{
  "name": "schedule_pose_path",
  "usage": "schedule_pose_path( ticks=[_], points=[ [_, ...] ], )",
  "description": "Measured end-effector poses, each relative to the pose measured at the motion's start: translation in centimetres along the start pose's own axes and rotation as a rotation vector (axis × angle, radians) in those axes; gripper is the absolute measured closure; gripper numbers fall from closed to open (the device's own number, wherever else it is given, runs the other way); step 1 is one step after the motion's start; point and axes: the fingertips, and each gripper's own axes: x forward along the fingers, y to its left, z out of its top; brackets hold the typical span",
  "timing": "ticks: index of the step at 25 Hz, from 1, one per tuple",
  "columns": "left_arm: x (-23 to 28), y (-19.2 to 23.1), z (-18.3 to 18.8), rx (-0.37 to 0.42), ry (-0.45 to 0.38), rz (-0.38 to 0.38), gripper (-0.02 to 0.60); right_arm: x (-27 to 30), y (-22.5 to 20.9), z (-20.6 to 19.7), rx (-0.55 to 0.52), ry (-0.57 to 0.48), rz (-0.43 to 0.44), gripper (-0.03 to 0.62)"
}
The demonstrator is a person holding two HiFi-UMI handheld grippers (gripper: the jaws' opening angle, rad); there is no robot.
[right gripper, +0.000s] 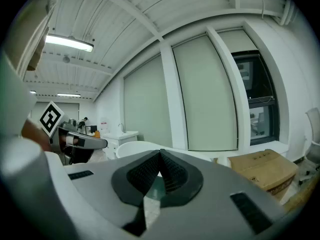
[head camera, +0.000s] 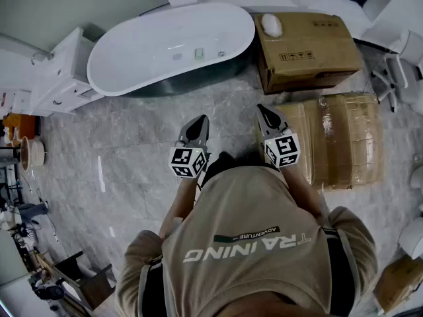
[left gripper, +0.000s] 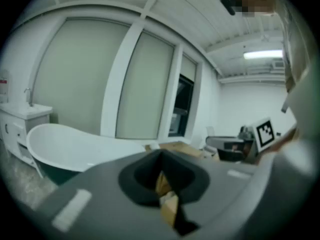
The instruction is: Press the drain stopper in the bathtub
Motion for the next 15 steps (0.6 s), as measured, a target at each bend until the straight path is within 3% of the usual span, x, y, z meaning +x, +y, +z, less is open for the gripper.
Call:
schedule_pose_path(
  ticks=[8, 15],
  points=[
    [1.3, 1.4, 1.6, -0.01, -0.013, 0.012, 0.58, 1.8, 1.3, 0.3, 0.027, 0.028, 0.039, 0.585],
    [0.7, 4.5, 0.7, -0.034, 0.018, 0.008, 0.58, 5.3, 2.0, 1.8, -0.002, 0.019, 0.039, 0.585]
  ],
)
